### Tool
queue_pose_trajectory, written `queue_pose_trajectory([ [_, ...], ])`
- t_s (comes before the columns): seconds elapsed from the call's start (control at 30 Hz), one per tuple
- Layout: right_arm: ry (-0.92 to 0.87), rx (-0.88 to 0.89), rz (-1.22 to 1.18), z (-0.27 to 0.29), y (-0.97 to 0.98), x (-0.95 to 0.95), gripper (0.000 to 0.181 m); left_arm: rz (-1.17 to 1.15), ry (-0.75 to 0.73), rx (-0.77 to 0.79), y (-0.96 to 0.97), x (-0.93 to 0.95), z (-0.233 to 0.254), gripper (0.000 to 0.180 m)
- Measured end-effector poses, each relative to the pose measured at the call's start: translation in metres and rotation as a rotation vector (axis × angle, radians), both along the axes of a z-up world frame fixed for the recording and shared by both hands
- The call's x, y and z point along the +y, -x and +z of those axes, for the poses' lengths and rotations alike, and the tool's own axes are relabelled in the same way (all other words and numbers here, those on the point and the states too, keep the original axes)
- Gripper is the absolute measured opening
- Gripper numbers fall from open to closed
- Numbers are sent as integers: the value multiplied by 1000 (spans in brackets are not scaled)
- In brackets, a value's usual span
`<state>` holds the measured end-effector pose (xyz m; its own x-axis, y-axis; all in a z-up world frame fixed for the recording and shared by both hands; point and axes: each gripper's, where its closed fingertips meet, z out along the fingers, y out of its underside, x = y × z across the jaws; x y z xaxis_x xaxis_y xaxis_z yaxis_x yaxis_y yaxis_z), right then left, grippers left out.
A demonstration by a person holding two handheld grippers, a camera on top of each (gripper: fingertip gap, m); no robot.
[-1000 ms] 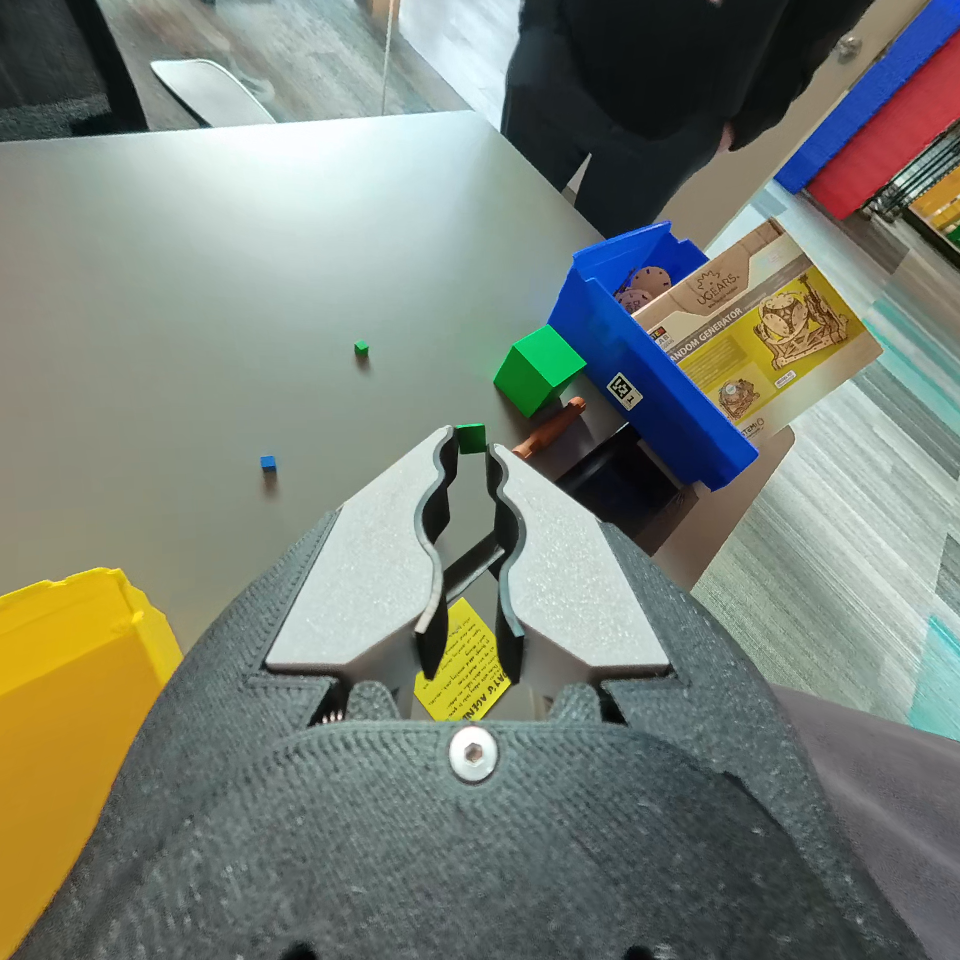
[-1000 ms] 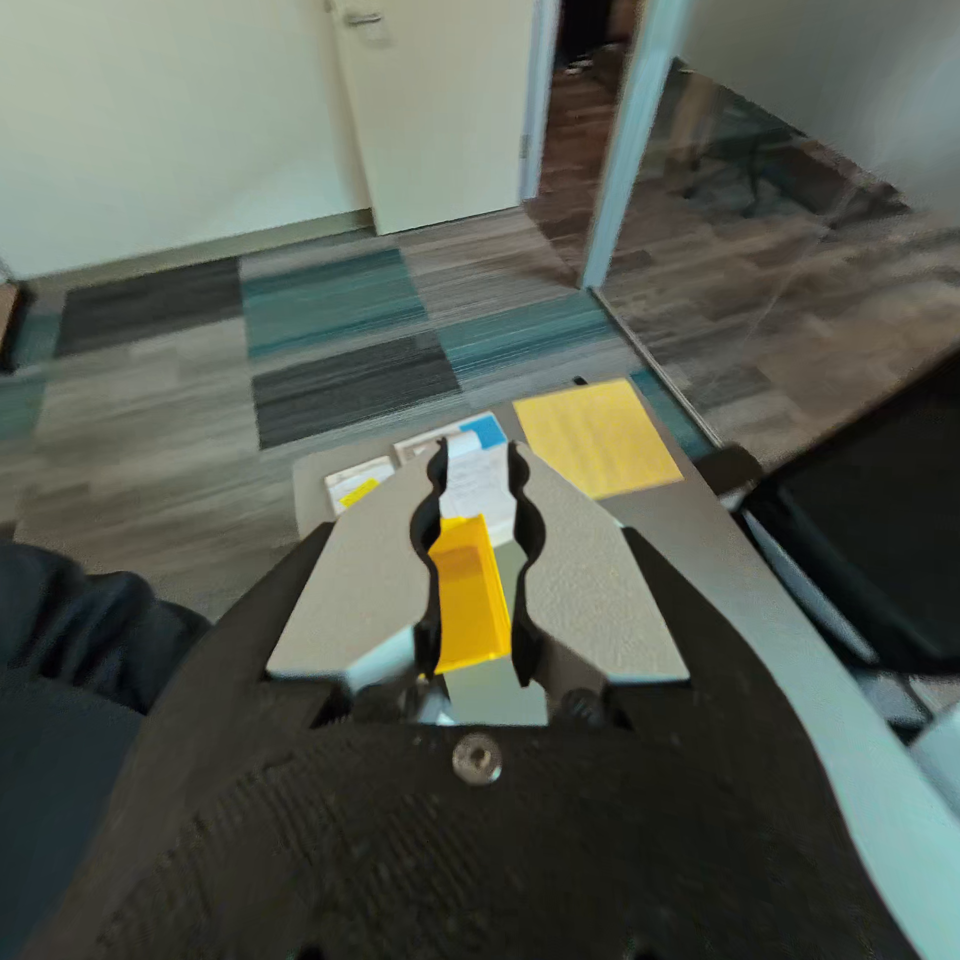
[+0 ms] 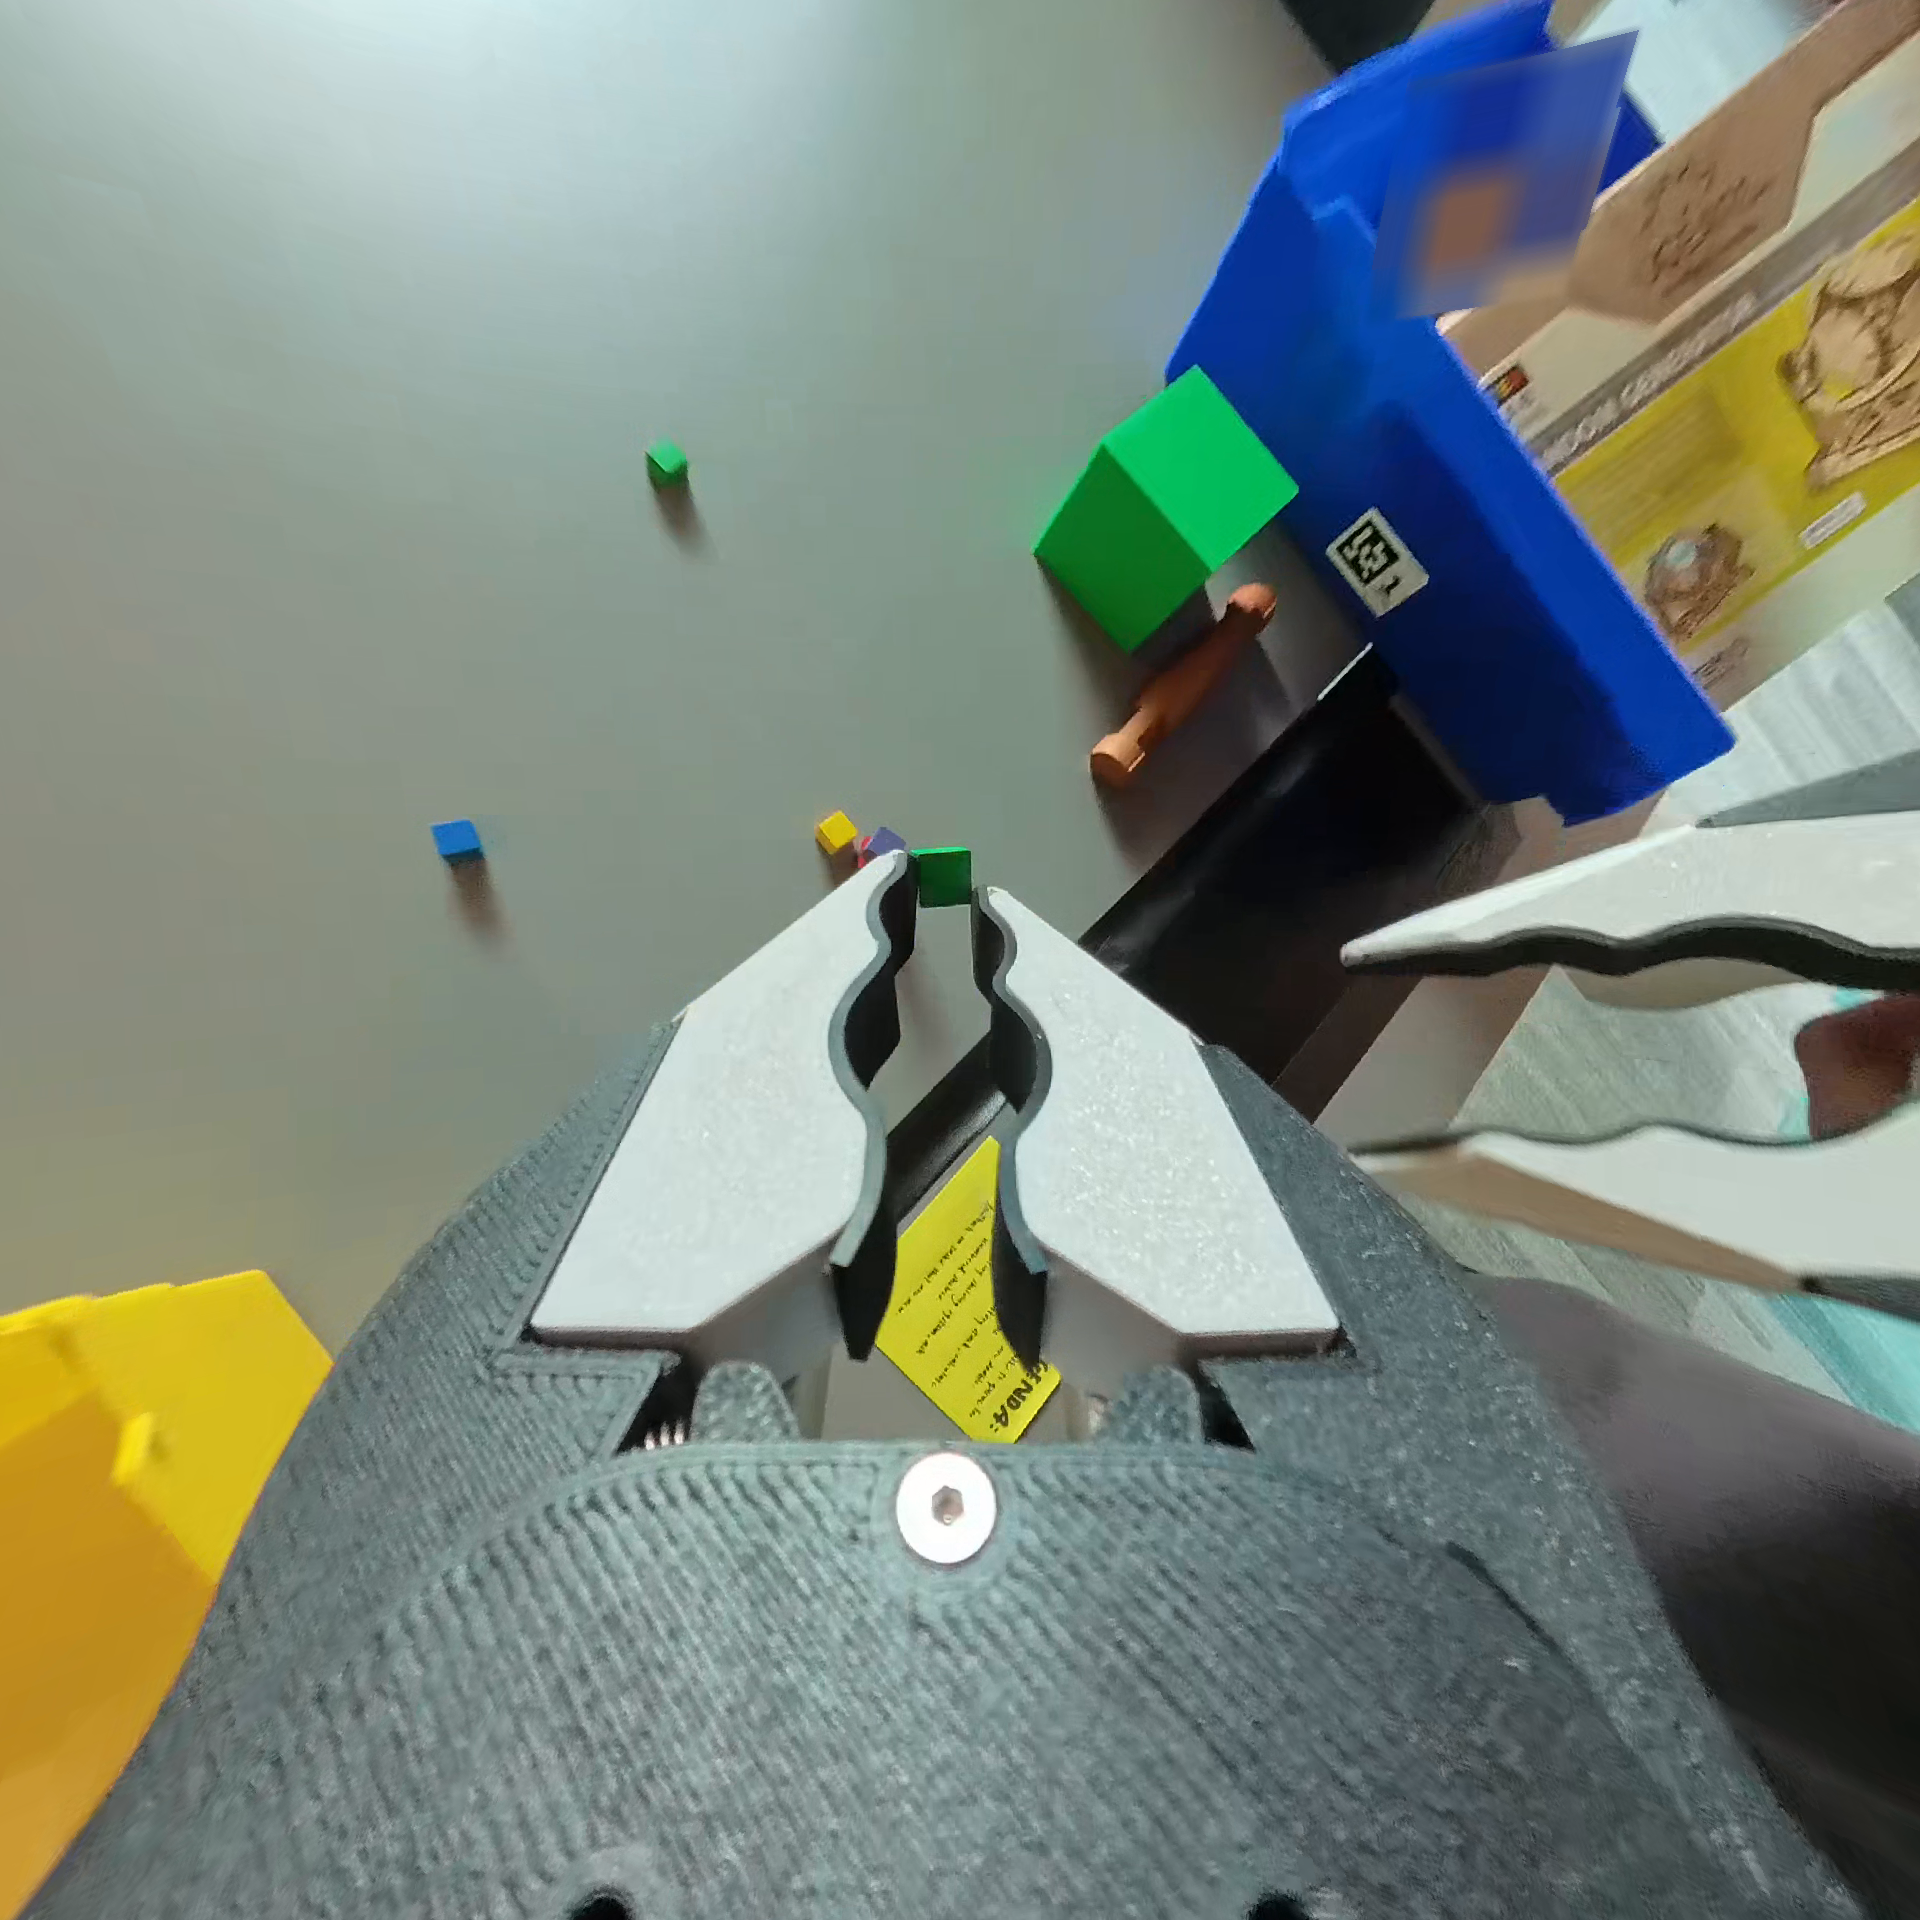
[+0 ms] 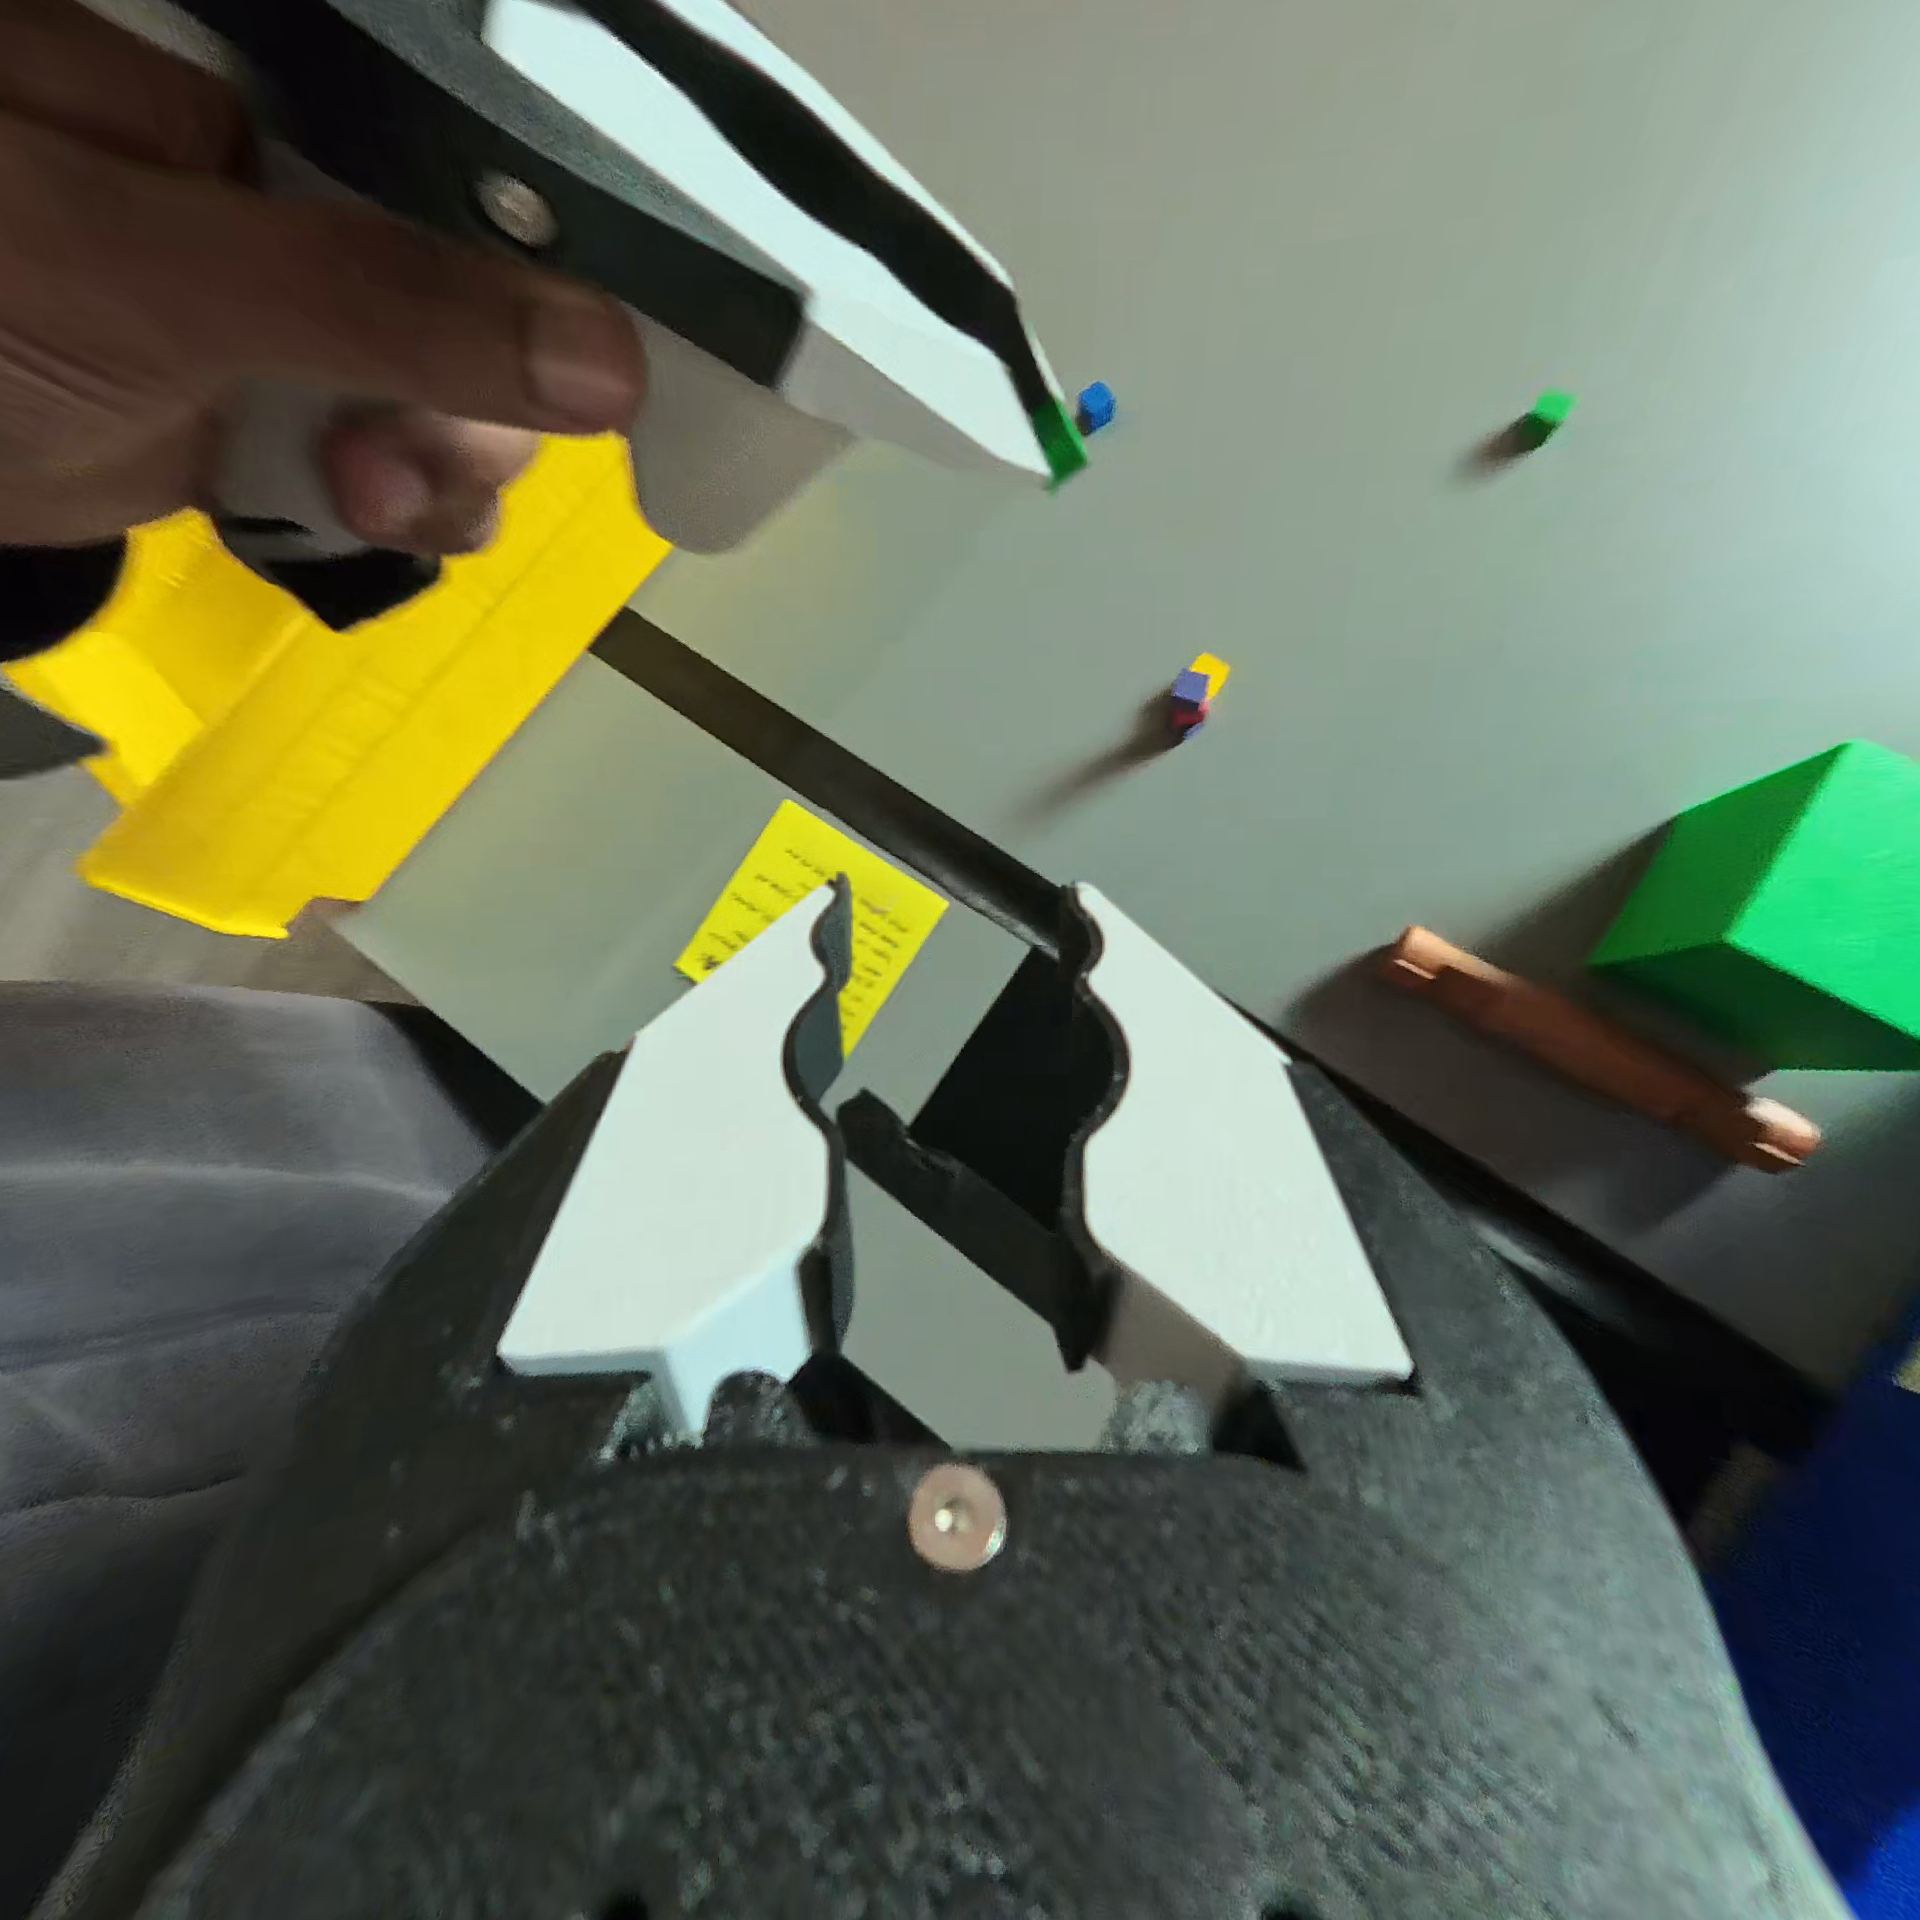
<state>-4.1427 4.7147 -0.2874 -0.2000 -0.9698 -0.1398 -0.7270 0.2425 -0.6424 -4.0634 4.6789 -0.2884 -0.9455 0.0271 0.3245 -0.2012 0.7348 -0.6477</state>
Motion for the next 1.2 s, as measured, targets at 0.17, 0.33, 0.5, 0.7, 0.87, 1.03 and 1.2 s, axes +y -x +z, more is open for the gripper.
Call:
queue_pose_trajectory([
  [0.17, -28, 1, 12, -5, 3, 2, 39, -43, -70, -26, 12, -23, -39, 6],
  [0.33, -69, -1, -14, -14, 15, -5, 39, -115, -125, -139, 15, -35, -77, 6],
  [0.5, -118, 0, -45, -22, 27, -18, 38, -138, -164, -185, 13, -36, -95, 7],
  [0.7, -246, -15, -66, -27, 29, -24, 38, -151, -176, -171, 15, -37, -97, 7],
  [0.87, -269, -17, -55, -28, 27, -27, 37, -146, -198, -162, 15, -40, -102, 7],
  [1.03, -248, -15, -39, -26, 25, -29, 36, -143, -198, -128, 17, -40, -99, 12],
  [1.2, -238, -13, -35, -26, 24, -31, 36, -135, -190, -130, 12, -38, -96, 14],
])
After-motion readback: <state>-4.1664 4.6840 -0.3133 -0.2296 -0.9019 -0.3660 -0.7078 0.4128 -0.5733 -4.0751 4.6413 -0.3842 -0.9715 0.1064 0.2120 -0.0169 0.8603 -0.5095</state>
